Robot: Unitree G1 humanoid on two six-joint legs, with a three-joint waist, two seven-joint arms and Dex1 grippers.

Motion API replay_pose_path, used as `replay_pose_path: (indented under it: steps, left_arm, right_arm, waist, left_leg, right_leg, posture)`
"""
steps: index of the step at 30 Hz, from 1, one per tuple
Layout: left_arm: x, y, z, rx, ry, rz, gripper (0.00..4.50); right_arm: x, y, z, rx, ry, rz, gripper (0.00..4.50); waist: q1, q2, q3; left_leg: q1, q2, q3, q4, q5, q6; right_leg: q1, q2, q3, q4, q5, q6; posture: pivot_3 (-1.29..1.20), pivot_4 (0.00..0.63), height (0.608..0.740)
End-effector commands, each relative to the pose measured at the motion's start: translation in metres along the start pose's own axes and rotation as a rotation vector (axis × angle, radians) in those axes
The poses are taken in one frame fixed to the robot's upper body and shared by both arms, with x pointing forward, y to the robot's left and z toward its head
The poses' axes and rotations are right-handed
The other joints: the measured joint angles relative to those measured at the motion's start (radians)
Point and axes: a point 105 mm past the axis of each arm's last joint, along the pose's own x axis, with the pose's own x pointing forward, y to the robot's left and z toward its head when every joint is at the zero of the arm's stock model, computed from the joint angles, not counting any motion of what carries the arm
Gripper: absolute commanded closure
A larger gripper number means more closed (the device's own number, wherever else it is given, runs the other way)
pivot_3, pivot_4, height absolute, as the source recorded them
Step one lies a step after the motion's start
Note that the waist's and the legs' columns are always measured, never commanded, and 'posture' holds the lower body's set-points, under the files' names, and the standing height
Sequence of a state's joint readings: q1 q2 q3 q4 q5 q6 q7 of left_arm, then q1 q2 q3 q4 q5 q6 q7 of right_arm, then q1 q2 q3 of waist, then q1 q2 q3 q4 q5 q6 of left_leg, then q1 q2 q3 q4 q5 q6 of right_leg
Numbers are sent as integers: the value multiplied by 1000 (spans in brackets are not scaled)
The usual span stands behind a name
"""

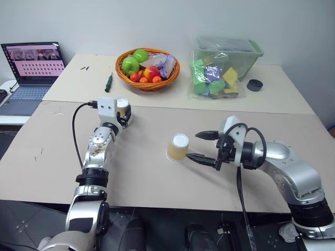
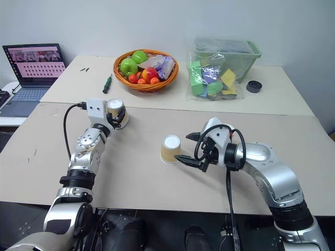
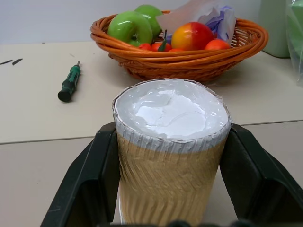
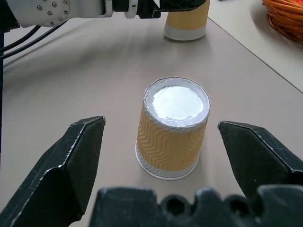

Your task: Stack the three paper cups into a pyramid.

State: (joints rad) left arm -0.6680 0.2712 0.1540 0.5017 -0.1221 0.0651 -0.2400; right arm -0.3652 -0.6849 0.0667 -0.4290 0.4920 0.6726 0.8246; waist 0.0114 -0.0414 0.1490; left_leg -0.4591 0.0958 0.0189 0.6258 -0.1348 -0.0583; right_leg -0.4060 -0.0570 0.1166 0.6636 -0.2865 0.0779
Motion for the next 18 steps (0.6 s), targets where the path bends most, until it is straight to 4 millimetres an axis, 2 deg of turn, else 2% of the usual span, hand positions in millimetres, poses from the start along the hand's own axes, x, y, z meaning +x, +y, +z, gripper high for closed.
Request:
replay_pose_path:
  steps: [1,4,9,13,15,18]
  left_arm:
    - [-7,-17,33,39,-133,-150,1854]
    - [-29,-34,35,52,-123,-374,1854]
    - [-62,-43,23,87,-17,-605,1854]
    - [-91,-50,3,135,108,-811,1854]
    - [-94,-58,0,159,109,-861,1854]
    - [-92,-86,4,103,83,-937,1854]
  right_arm:
    - [-1,2,9,-42,-25,0,0]
    - [-1,1,8,-40,-18,-8,0]
    - [-4,-3,3,-39,2,-24,0]
    - [-5,-6,4,-40,-1,-47,0]
    - [-6,-7,3,-41,0,-50,0]
    - [-7,-8,3,-42,1,-60,0]
  waist:
    - [0,0,0]
    - [-5,0,0]
    - [-14,1,1]
    - [-15,1,1]
    - [-10,1,1]
    - [-1,1,1]
  left_leg:
    - [0,0,0,0,0,0]
    - [0,0,0,0,0,0]
    - [0,0,0,-1,0,0]
    - [0,0,0,0,0,0]
    - [0,0,0,0,0,0]
    - [0,0,0,1,0,0]
  right_leg:
    - [0,0,0,0,0,0]
    - [0,0,0,0,0,0]
    - [-1,0,0,1,0,-1]
    - [0,0,0,0,0,0]
    - [0,-1,0,0,-1,-1]
    - [0,-1,0,0,-1,-1]
  posture:
    - [0,150,692]
    - [0,150,692]
    - [0,150,692]
    - [0,150,692]
    - [0,150,692]
    - [0,150,692]
